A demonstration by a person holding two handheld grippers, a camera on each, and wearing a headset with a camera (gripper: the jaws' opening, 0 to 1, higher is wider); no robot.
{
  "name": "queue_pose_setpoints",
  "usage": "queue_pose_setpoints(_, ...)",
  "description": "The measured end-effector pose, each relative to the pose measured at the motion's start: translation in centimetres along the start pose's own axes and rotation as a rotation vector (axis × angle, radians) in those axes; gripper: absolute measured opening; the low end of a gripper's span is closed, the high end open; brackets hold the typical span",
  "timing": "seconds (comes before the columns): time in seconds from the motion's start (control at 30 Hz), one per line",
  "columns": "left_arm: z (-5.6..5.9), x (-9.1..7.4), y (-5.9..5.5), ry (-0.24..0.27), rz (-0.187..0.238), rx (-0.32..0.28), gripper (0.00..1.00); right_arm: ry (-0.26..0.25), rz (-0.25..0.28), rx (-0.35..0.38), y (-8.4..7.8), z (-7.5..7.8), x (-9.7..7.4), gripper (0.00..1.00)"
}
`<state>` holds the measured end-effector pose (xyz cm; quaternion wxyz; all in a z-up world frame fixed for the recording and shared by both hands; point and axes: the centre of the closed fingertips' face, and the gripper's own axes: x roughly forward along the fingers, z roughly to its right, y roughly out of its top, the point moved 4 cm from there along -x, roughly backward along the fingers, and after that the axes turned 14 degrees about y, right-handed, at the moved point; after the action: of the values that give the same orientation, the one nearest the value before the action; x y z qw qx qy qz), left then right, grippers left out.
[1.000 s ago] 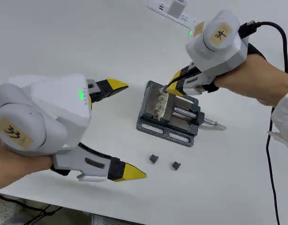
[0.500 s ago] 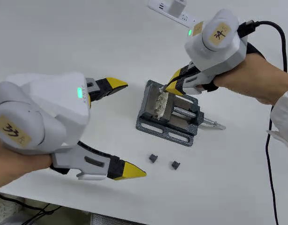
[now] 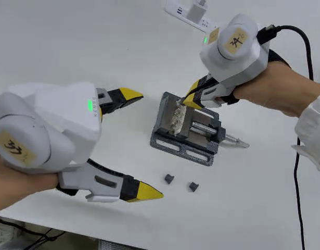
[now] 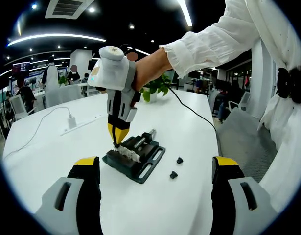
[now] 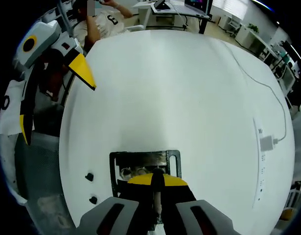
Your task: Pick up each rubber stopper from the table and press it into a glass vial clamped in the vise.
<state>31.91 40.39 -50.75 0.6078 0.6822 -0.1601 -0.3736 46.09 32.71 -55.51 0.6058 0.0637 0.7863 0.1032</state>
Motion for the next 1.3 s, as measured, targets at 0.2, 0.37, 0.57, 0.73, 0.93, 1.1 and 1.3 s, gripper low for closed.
queue_pose_setpoints(0.2, -0.10, -0.12, 0.01, 0.006, 0.004, -0.003, 0.94, 0.010, -0.005, 0.010, -0.08, 0.04, 0.00, 0.00)
queue_pose_setpoints(0.37, -0.16, -0.08, 0.10, 0.007, 0.006, -0.002, 0.94, 0.014, 0.001, 0.021, -0.15, -0.23, -0.08, 0.00)
queue_pose_setpoints(0.57, -0.10, -0.05, 0.18, 0.008, 0.009, -0.002, 0.93, 0.011, -0.010, 0.019, -0.13, -0.42, -0.09, 0.00)
queue_pose_setpoints(0.73, -0.05, -0.07, 0.15, 0.007, 0.008, -0.001, 0.94, 0.019, -0.010, 0.035, -0.09, -0.32, -0.04, 0.00)
queue_pose_setpoints(0.93, -0.08, -0.03, 0.27, 0.007, 0.010, 0.000, 0.93, 0.034, -0.013, 0.055, 0.02, 0.28, 0.06, 0.00)
queue_pose_setpoints(1.1, -0.11, 0.06, 0.38, 0.007, 0.013, -0.001, 0.93, 0.040, -0.011, 0.063, -0.04, 0.09, 0.06, 0.00)
queue_pose_setpoints(1.3, -0.06, 0.29, 0.61, 0.005, 0.017, 0.002, 0.93, 0.030, -0.025, 0.052, -0.02, -0.04, 0.19, 0.00)
